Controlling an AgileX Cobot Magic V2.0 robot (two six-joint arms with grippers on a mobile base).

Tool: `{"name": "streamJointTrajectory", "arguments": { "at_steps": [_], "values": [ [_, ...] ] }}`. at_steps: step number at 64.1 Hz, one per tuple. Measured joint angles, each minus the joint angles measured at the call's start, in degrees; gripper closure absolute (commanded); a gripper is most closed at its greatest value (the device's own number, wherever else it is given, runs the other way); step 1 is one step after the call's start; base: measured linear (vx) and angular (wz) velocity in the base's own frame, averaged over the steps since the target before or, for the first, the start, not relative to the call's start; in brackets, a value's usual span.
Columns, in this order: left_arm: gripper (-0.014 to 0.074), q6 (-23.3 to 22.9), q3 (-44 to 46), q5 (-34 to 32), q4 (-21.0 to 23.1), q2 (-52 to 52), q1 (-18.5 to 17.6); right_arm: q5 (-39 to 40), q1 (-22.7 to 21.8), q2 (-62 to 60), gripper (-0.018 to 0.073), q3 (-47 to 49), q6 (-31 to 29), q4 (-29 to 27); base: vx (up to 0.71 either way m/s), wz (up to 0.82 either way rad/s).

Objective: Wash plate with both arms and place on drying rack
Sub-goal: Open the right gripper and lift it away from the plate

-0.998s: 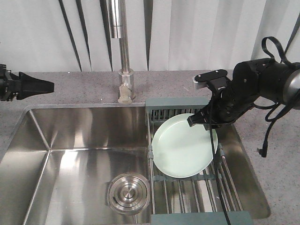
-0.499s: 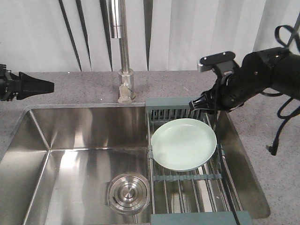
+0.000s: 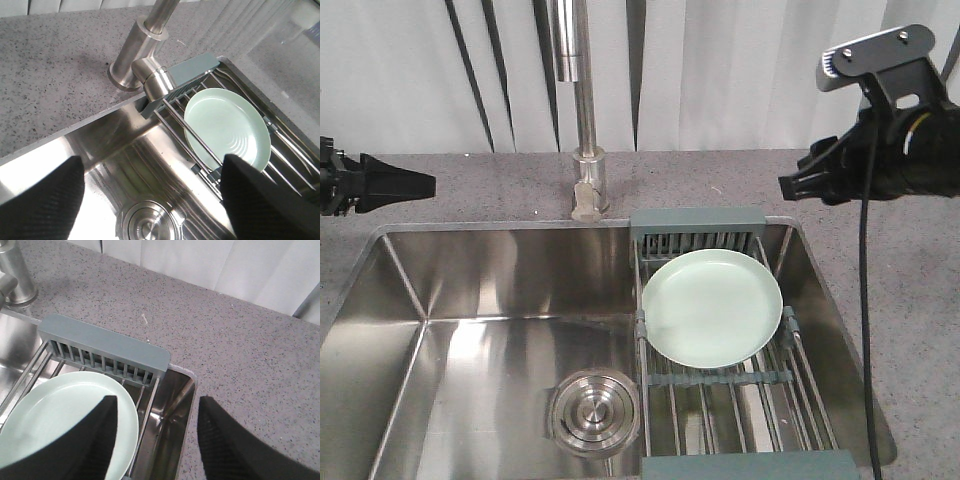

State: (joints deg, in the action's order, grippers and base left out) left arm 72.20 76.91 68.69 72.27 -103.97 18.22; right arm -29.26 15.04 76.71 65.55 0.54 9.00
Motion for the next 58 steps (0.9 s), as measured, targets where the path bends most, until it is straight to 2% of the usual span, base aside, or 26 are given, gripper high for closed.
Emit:
{"name": "streamJointTrajectory", "arguments": {
  "at_steps": [19, 46, 58],
  "values": [
    [0.0062, 0.0, 0.0, 0.0, 0.0, 0.0, 0.0, 7.14, 0.0, -19.44, 0.0191, -17.89, 0.02, 1.12, 0.0, 0.0],
    [0.0062, 0.0, 0.0, 0.0, 0.0, 0.0, 0.0, 7.92, 0.0, -43.57, 0.0191, -36.5, 1.52, 2.37, 0.0, 0.0],
    [0.0062, 0.0, 0.0, 0.0, 0.0, 0.0, 0.0, 6.38, 0.0, -53.32, 0.0191, -42.52, 4.43, 2.67, 0.0, 0.0]
  ]
}}
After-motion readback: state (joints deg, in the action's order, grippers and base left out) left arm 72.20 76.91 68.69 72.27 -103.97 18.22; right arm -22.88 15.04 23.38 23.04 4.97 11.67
